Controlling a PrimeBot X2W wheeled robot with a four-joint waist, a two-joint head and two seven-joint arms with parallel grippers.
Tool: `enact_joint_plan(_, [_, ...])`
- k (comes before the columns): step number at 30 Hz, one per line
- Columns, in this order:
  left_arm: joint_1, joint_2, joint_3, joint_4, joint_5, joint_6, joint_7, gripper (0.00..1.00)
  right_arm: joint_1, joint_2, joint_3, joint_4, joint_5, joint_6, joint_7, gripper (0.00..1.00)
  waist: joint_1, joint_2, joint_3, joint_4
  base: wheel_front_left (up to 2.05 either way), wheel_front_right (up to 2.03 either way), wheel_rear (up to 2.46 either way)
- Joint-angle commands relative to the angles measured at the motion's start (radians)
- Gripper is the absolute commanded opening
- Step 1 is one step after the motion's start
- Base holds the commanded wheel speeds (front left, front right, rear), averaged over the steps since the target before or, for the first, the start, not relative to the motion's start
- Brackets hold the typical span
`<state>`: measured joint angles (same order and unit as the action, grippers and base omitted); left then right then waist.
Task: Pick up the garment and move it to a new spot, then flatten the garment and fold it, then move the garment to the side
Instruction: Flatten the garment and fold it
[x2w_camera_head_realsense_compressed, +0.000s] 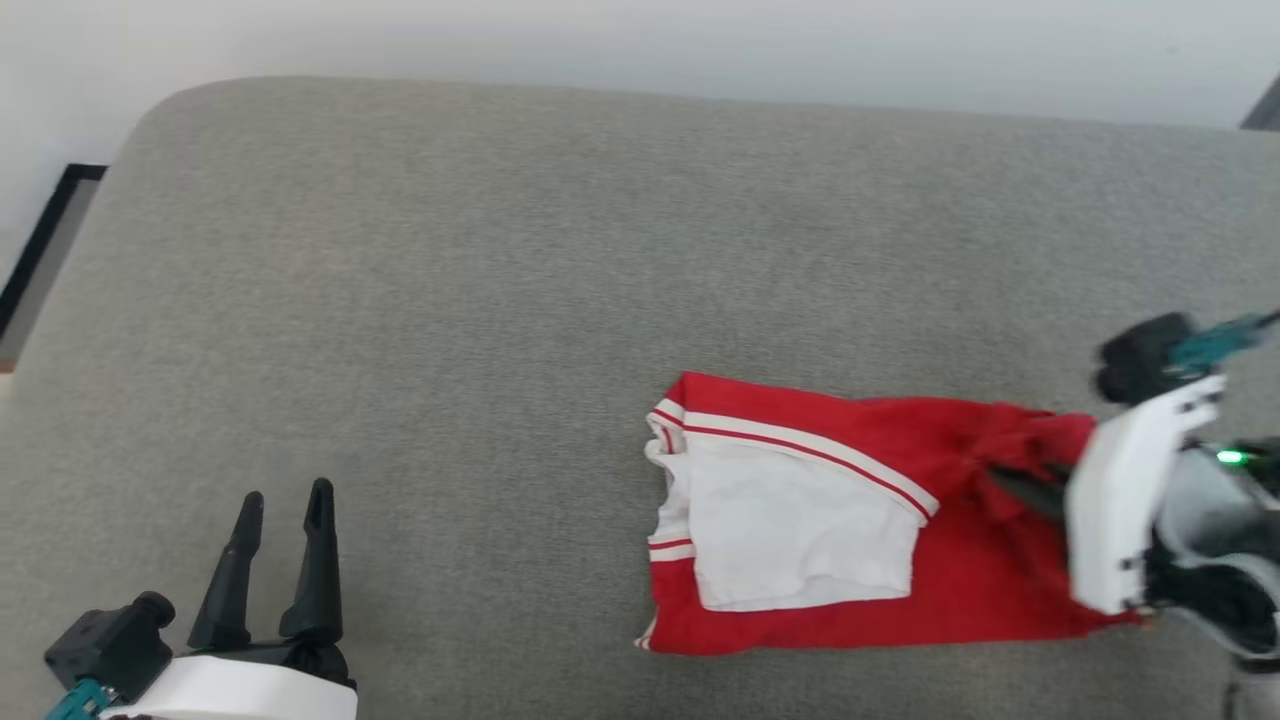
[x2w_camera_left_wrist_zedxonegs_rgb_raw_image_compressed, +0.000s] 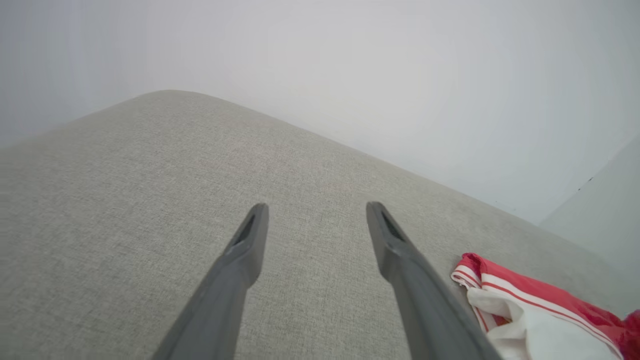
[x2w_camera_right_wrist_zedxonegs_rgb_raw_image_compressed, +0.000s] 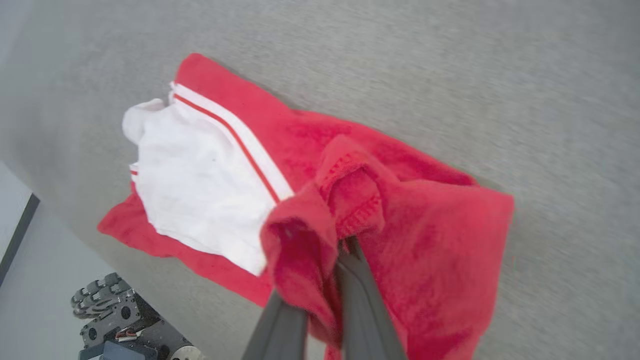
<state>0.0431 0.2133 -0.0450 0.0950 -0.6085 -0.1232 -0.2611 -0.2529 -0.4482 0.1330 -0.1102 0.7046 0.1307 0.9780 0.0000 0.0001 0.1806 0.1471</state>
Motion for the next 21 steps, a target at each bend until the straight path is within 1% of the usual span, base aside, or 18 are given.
enact_joint_plan(1, [-0.013, 0.0, -0.002, 0.004, 0.003, -0.003, -0.005, 1.0, -0.016, 0.011, 0.02, -0.004, -0.002, 0.0, -0.005, 0.0, 0.0, -0.0001, -0.005, 0.019, 0.0, 0.0, 0.0])
enact_joint_plan(6, [-0.027, -0.005, -0.022, 0.019, -0.002, -0.006, -0.005, 1.0, -0.062, 0.067, 0.137, 0.049, -0.015, 0.0, -0.042, 0.0, 0.0, -0.0001, -0.008, 0.07, 0.0, 0.0, 0.0])
enact_joint_plan(10, [-0.04, -0.01, -0.035, 0.026, -0.006, -0.007, -0.005, 1.0, -0.108, 0.106, 0.207, 0.121, -0.014, 0.0, -0.082, 0.0, 0.0, -0.0001, -0.005, 0.101, 0.0, 0.0, 0.0])
enact_joint_plan(14, [-0.048, -0.01, -0.052, 0.036, -0.011, -0.007, -0.005, 1.0, -0.152, 0.13, 0.269, 0.207, -0.014, 0.0, -0.124, 0.0, 0.0, -0.0001, 0.0, 0.124, 0.0, 0.0, 0.0])
enact_joint_plan(15, [-0.051, -0.009, -0.055, 0.037, -0.014, -0.007, -0.005, 1.0, -0.163, 0.13, 0.279, 0.222, -0.015, 0.0, -0.134, 0.3, 0.0, -0.0001, 0.001, 0.127, 0.0, 0.0, 0.0])
enact_joint_plan(16, [-0.054, -0.01, -0.057, 0.035, -0.018, -0.006, -0.005, 1.0, -0.173, 0.133, 0.288, 0.233, -0.008, 0.0, -0.146, 0.73, 0.0, -0.0001, 0.001, 0.129, 0.0, 0.0, 0.0])
enact_joint_plan(17, [-0.055, -0.01, -0.055, 0.034, -0.022, -0.006, -0.005, 1.0, -0.18, 0.134, 0.296, 0.243, -0.001, 0.0, -0.155, 1.0, 0.0, -0.0001, 0.002, 0.13, 0.0, 0.0, 0.0])
enact_joint_plan(21, [-0.048, -0.006, -0.041, 0.033, -0.034, -0.006, -0.005, 1.0, -0.202, 0.122, 0.306, 0.245, 0.027, 0.0, -0.173, 1.0, 0.0, -0.0001, 0.0, 0.115, 0.0, 0.0, 0.0])
